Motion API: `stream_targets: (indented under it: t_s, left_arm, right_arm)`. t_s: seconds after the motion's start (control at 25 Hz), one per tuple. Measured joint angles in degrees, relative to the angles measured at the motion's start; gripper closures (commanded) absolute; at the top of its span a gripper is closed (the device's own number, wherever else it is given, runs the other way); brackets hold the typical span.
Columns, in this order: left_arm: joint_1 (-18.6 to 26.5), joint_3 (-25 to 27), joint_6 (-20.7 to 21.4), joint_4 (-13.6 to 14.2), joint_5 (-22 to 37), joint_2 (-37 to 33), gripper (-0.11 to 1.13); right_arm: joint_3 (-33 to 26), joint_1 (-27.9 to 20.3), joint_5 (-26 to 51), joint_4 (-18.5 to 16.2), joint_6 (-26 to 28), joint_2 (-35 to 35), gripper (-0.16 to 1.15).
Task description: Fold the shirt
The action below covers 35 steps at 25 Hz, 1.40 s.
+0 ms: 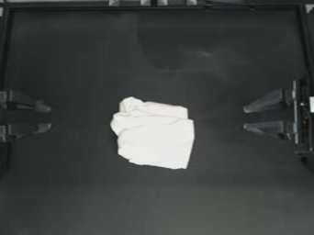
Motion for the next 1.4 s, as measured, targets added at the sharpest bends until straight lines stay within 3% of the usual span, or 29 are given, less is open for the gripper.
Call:
stream_targets:
  t_s: [0.4,1.08,1.4]
  left_arm:
    - [0.0,0.35,0.0,0.0,0.0,-0.7,0.24]
    - [0.09,2.99,0.0,-0.09,1.58,-8.53,0.24]
    - [0.26,3.25,0.0,-0.09,1.67,-8.88,0.24]
  right_arm:
    - [1.85,-0.88,0.0,0.53,0.18,-4.48,0.21]
    - [2.81,-1.76,1.23,1.14,0.18,-7.29,0.21]
    - [5.19,-2.55,1.76,1.49,0.26,-13.71,0.21]
